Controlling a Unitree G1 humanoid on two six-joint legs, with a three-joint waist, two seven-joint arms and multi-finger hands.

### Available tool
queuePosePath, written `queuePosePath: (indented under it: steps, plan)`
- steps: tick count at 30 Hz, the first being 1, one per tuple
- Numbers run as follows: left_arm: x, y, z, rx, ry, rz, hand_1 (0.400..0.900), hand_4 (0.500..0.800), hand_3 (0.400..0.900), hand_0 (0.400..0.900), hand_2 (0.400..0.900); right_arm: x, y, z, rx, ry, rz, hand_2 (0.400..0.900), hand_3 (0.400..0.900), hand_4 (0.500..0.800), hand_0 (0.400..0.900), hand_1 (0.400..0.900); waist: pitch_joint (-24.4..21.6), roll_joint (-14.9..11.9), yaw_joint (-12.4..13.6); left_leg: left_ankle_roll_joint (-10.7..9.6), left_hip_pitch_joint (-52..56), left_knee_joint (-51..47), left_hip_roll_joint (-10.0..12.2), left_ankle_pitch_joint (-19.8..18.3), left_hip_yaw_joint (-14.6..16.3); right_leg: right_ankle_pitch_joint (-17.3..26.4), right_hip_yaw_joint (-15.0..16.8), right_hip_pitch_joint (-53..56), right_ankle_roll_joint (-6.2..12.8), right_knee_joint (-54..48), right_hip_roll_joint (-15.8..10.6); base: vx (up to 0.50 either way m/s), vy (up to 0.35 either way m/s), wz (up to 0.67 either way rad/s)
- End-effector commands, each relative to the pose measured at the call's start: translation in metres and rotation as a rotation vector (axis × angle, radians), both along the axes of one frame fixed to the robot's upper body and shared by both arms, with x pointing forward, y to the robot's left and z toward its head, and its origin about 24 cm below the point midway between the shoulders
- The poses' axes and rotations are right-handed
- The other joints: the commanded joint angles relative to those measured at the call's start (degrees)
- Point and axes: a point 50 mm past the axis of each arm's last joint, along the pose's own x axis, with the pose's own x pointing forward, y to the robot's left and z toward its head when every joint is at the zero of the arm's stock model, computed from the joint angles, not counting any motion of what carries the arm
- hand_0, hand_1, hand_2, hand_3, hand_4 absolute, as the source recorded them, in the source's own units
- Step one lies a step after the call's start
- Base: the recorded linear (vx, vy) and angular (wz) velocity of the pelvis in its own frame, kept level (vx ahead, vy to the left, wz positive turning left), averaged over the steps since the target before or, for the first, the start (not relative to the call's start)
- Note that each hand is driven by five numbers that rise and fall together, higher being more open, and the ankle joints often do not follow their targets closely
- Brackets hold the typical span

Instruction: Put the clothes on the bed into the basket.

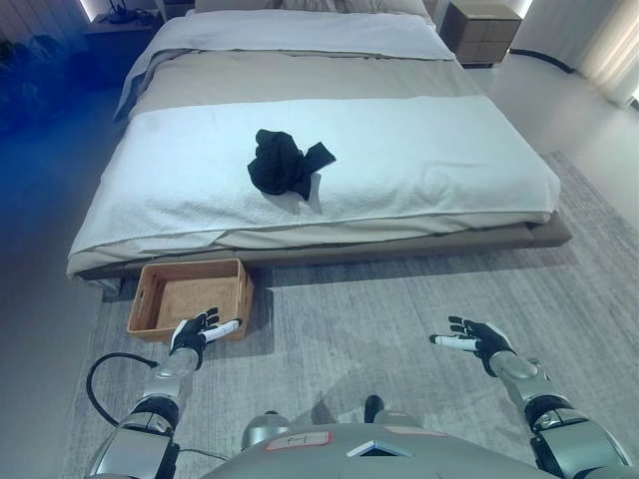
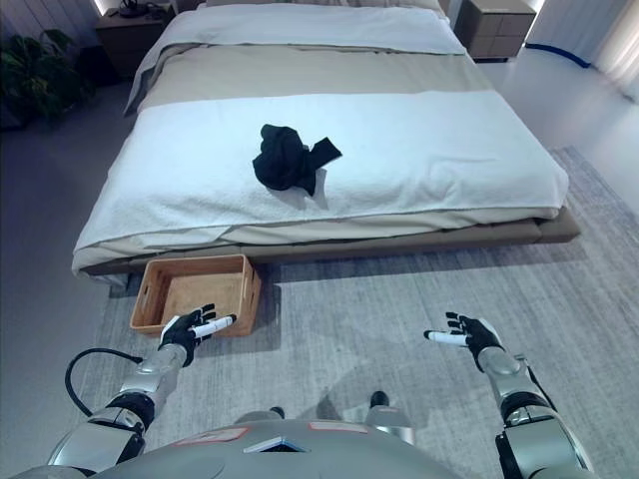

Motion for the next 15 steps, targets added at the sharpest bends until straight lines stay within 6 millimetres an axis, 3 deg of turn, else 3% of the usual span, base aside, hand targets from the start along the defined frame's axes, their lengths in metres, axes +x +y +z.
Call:
queuePosePath:
  steps: [1,15]
  plan:
    - [0.0438,0.0088,0.0293,0.046,-0.163,-0.019,0.900,0.800,0.900,0.900,0.900,0.0218,-0.0089,0.0168,-0.033,-0.122,-0.018,0.900,0.900,0.800,0.900,0.900,-1.3,-1.9,-0.1,-0.8,0.1,-0.2,-0.4,-0.1,7.1,-2.1,-1.5,0.8,0.84,2.2,-1.0,0.00,0.000,0.00]
    - [0.0456,0.0051,0.0276,0.054,-0.151,-0.021,0.900,0.800,0.900,0.900,0.900,0.0168,-0.0131,0.0159,-0.040,-0.113,-0.044,0.900,0.900,0.800,0.900,0.900,-0.8,-1.6,-0.5,0.0,0.5,0.6,-1.4,-1.0,6.4,-2.9,-0.2,-0.4,1.04,6.1,-2.7,0.00,0.002,0.01]
